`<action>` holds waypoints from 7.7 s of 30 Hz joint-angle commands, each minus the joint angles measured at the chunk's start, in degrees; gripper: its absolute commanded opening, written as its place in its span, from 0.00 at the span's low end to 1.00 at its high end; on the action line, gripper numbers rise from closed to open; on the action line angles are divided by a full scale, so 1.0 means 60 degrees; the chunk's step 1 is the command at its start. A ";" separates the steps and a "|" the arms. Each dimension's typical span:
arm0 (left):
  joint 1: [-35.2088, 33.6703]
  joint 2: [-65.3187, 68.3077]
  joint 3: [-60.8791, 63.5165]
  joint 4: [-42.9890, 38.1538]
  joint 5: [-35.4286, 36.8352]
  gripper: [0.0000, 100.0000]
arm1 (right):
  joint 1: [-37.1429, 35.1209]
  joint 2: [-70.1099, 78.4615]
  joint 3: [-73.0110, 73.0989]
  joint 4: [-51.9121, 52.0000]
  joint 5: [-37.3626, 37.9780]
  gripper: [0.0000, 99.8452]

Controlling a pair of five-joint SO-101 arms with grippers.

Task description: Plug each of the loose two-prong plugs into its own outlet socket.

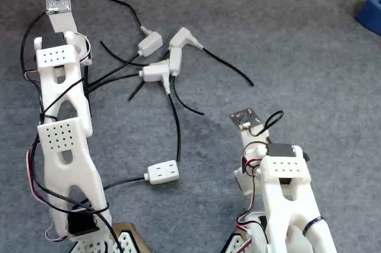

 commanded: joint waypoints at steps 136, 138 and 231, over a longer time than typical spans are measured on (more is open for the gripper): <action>0.3758 -0.4110 0.1018 0.4894 -0.1480 0.17 | 0.1429 -0.0125 -0.1736 0.0974 -0.1788 0.61; 0.3363 -0.4110 0.1341 0.4894 -0.1773 0.17 | 0.0960 -0.0110 -0.2044 0.1238 -0.2154 0.61; 0.2777 -0.4110 0.2381 0.4879 -0.2139 0.17 | -0.0974 -0.0095 0.0960 -0.6454 -1.3187 0.39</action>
